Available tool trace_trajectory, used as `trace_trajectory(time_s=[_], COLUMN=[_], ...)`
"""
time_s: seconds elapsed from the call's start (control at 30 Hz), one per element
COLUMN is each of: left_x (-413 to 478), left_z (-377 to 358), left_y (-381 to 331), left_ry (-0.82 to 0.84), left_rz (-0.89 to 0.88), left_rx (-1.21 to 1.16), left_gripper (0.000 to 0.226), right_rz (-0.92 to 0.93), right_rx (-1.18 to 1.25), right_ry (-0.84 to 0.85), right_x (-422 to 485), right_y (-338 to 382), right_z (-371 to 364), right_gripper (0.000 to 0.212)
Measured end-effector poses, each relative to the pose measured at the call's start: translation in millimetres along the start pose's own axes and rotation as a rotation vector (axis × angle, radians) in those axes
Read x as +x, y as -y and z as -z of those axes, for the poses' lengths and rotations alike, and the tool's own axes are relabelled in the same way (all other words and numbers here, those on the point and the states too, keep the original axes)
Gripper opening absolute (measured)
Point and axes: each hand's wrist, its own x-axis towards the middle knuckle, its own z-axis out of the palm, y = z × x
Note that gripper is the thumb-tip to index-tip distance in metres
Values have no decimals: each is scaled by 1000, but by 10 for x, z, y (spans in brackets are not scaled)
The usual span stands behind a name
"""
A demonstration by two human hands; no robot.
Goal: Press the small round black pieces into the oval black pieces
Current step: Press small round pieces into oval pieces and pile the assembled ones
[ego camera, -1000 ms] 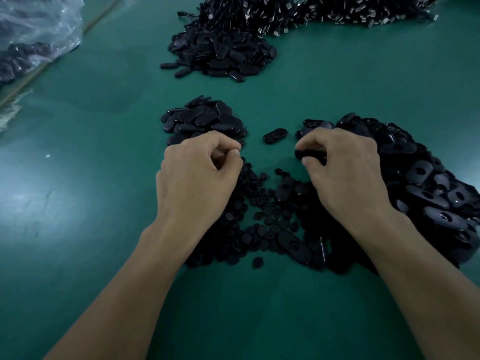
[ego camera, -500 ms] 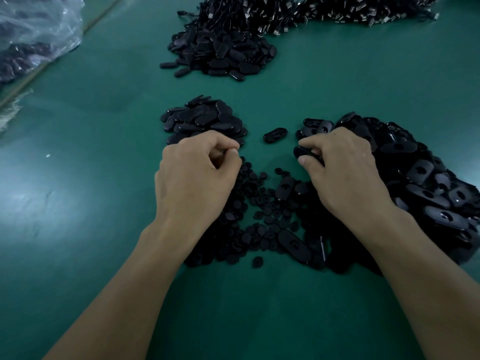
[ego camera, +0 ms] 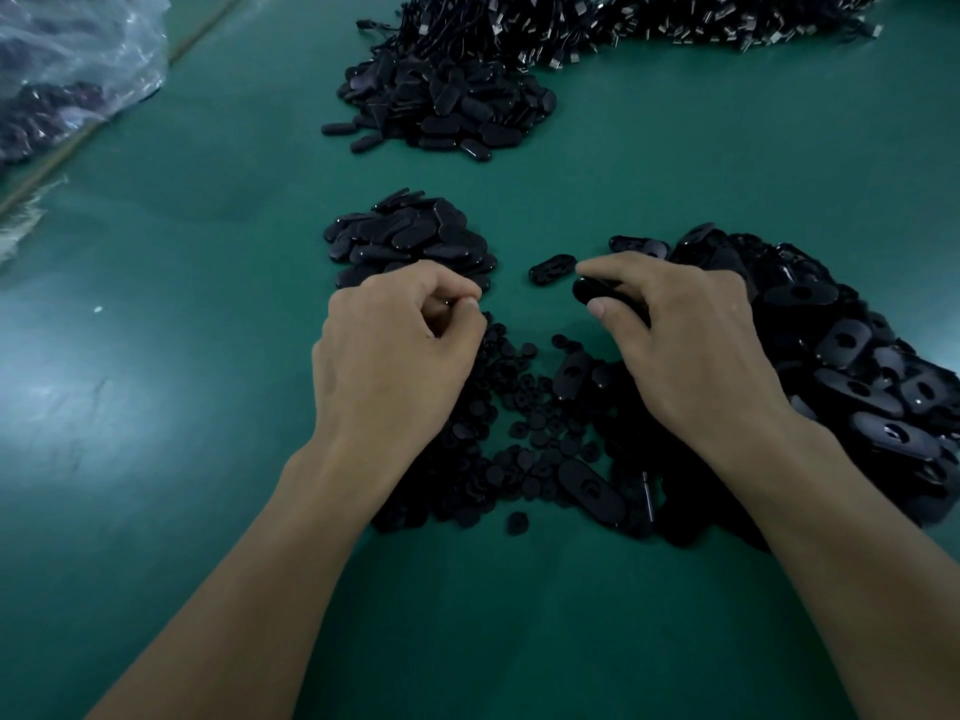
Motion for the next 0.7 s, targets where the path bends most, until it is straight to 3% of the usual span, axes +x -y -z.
trace_trajectory(time_s=[0.27,0.4,0.57,0.7], left_x=[-7,0,-7,-24], left_z=[7,9,7,-9], left_y=[7,3,-48,-87], left_ry=[16,-1,-13,96], left_rz=[4,-3,-79,-143], left_rx=[4,-8,-119,-245], left_gripper=[12,13,5,15], right_rz=[54,91,138,201], right_rx=[36,59,257,381], right_ry=[-68,-116,-163,-83], right_x=[16,27,10,5], right_y=[-19,-29,12,42], right_z=[-27,-27,-27,-21], right_gripper=[9,9,13,18])
